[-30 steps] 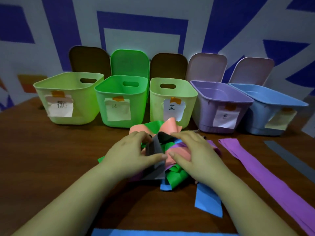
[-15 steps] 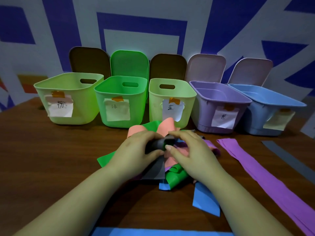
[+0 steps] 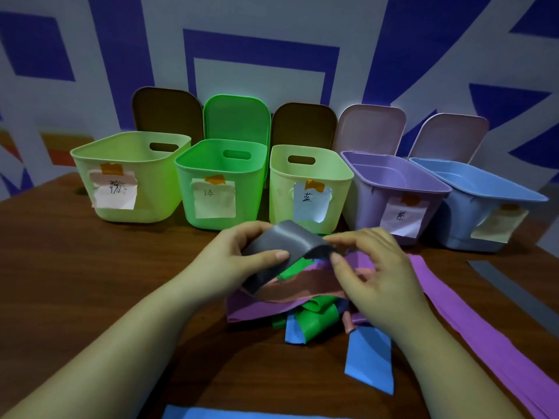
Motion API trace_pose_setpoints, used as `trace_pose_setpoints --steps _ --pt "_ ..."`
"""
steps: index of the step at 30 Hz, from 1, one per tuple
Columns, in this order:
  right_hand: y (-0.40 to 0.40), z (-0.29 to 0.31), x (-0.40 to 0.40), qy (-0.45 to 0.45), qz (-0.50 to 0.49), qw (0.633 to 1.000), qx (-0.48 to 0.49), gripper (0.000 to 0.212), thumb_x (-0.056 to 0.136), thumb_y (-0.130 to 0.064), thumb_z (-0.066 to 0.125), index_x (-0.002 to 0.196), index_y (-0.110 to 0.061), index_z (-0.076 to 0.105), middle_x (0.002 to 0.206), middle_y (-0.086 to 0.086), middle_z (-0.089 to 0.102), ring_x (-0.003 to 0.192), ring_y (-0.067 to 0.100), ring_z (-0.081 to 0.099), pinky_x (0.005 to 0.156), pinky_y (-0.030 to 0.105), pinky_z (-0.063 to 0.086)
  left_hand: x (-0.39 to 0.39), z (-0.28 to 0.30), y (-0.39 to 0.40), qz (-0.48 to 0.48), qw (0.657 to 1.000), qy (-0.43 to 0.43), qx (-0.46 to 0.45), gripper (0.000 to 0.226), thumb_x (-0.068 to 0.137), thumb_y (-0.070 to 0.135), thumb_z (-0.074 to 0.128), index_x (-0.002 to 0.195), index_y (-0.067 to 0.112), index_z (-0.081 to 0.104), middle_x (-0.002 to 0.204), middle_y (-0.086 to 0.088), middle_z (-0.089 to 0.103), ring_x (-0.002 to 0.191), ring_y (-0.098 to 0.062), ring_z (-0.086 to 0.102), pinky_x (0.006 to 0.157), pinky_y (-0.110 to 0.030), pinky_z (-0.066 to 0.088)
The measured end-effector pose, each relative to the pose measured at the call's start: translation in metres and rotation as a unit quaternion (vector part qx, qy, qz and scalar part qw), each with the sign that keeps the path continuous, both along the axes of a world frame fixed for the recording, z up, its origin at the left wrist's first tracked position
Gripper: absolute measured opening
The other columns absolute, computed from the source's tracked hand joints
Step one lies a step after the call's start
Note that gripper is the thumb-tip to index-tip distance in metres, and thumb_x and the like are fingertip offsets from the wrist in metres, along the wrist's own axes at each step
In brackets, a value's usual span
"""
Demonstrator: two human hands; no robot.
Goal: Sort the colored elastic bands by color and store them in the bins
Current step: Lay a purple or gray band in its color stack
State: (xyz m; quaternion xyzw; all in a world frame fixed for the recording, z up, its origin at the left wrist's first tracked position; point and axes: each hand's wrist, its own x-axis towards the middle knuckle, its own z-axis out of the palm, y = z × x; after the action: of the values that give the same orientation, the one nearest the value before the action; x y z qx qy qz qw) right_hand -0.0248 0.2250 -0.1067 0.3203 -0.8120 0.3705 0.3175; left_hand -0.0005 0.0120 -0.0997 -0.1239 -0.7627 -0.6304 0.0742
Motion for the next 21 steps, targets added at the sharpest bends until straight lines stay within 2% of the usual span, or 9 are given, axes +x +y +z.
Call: trace_pose_setpoints --steps 3,5,7,11,13,15,17,18,21 --pt "0.002 -0.001 0.005 -0.195 0.125 0.972 -0.035 0.046 0.072 -0.038 0.053 0.116 -0.051 0.057 0.095 -0.015 0.055 0.082 0.003 0.055 0.073 0.018 0.045 0.006 0.006 -0.005 -0.052 0.998 0.01 -0.021 0.039 0.067 0.022 0.069 0.104 0.033 0.061 0.099 0.018 0.07 0.093 0.005 0.064 0.075 -0.009 0.047" --pt "-0.001 -0.002 0.006 -0.233 0.14 0.962 -0.003 0.049 0.074 -0.06 0.049 0.123 -0.061 0.044 0.097 -0.019 0.052 0.09 0.003 0.053 0.081 0.025 0.048 0.01 0.009 -0.007 -0.079 0.994 0.021 -0.067 0.041 0.073 0.017 0.072 0.107 0.036 0.062 0.11 0.011 0.068 0.102 0.004 0.061 0.081 -0.009 0.045" --pt "-0.004 -0.003 0.005 -0.189 0.116 0.974 0.047 0.05 0.077 -0.075 0.035 0.124 -0.059 0.044 0.103 -0.022 0.053 0.1 0.002 0.05 0.087 0.023 0.043 0.013 0.011 -0.008 -0.11 0.988 0.027 -0.105 0.042 0.079 0.009 0.071 0.109 0.037 0.064 0.113 0.006 0.067 0.106 0.0 0.06 0.085 -0.011 0.045" --pt "-0.007 -0.004 0.004 -0.107 0.065 0.991 0.047 0.027 0.081 -0.052 0.046 0.094 -0.037 0.063 0.096 -0.016 0.055 0.1 0.003 0.048 0.082 0.02 0.039 0.017 0.015 -0.011 -0.126 0.975 0.036 -0.18 0.04 0.079 0.008 0.072 0.104 0.038 0.065 0.105 0.017 0.069 0.097 0.002 0.063 0.081 -0.01 0.045" --pt "-0.007 -0.004 0.003 -0.063 0.037 0.997 0.039 0.013 0.077 -0.046 0.053 0.079 -0.033 0.056 0.098 -0.014 0.053 0.102 0.002 0.047 0.086 0.019 0.037 0.016 0.014 -0.015 -0.082 0.974 0.042 -0.208 0.037 0.075 0.009 0.077 0.098 0.036 0.068 0.096 0.017 0.07 0.09 0.001 0.064 0.076 -0.011 0.048" --pt "-0.005 -0.003 0.002 -0.036 0.032 0.998 0.041 0.014 0.075 -0.042 0.058 0.073 -0.03 0.052 0.097 -0.011 0.059 0.106 0.003 0.049 0.094 0.021 0.035 0.014 0.017 -0.019 -0.004 0.977 0.046 -0.206 0.033 0.068 0.011 0.082 0.09 0.032 0.069 0.086 0.016 0.07 0.079 -0.001 0.066 0.068 -0.013 0.05" --pt "-0.003 -0.001 0.002 -0.016 0.028 0.999 0.043 0.019 0.075 -0.041 0.06 0.069 -0.024 0.054 0.083 -0.01 0.062 0.096 0.003 0.054 0.101 0.023 0.033 0.012 0.02 -0.023 0.057 0.984 0.04 -0.166 0.028 0.063 0.015 0.083 0.083 0.028 0.069 0.08 0.014 0.071 0.074 -0.004 0.067 0.064 -0.016 0.053" --pt "-0.002 -0.001 0.002 -0.001 0.016 0.999 0.042 0.021 0.075 -0.041 0.061 0.068 -0.023 0.055 0.074 -0.01 0.06 0.085 0.004 0.055 0.098 0.022 0.035 0.01 0.021 -0.024 0.074 0.988 0.036 -0.134 0.024 0.06 0.018 0.081 0.08 0.025 0.069 0.078 0.012 0.072 0.073 -0.004 0.068 0.064 -0.017 0.055" --pt "-0.002 0.002 0.004 0.032 -0.032 0.997 0.058 0.024 0.075 -0.045 0.062 0.068 -0.022 0.06 0.062 -0.009 0.055 0.065 0.006 0.047 0.068 0.022 0.04 0.008 0.021 -0.025 0.099 0.991 0.044 -0.074 0.014 0.065 0.012 0.077 0.073 0.02 0.068 0.069 0.007 0.072 0.064 -0.003 0.066 0.059 -0.014 0.052"
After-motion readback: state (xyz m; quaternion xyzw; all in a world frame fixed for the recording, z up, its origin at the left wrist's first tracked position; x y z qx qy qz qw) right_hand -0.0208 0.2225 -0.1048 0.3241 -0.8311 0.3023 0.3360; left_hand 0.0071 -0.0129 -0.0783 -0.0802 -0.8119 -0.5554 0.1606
